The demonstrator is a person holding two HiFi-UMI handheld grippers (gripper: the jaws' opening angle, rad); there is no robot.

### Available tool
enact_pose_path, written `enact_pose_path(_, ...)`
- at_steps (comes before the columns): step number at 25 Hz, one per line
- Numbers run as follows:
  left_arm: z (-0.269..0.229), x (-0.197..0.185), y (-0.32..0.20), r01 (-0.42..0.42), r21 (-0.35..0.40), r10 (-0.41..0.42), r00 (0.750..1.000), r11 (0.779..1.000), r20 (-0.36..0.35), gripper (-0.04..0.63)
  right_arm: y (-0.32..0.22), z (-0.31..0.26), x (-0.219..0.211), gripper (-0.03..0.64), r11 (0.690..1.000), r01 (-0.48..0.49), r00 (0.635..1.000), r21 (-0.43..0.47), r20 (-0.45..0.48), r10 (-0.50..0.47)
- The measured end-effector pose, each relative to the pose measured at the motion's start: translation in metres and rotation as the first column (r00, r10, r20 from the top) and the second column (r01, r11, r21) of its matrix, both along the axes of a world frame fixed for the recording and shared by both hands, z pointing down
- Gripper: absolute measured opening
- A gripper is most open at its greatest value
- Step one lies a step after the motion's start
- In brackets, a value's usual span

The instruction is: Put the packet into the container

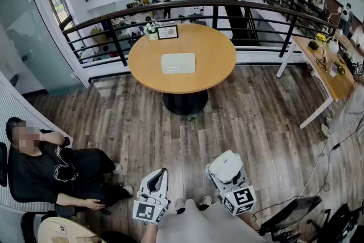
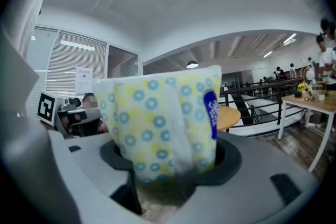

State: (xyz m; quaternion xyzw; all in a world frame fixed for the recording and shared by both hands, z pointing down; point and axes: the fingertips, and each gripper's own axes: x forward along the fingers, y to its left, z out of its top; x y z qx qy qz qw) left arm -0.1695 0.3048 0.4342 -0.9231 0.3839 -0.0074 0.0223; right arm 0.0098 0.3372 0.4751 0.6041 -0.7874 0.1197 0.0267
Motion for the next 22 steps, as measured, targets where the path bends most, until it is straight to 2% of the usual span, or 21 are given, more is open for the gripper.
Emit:
enact_pose_path(14,0.0056,0.0042,0.0065,0.004,0.001,-0.004,1.0,1.0,0.009,0.005,0.0043,0.005,0.0011,0.299,1.0,0.011,1.0,-0.005,-0.002,-0.011)
enact_pose_path(22,0.0038,0.0027,0.0084,0.026,0.002,-0.026,1.0,1.0,0.013,0.005,0.0069,0.0005,0.0003,0.299,1.0,0.025,0.999,0.007,0.027,-0.025)
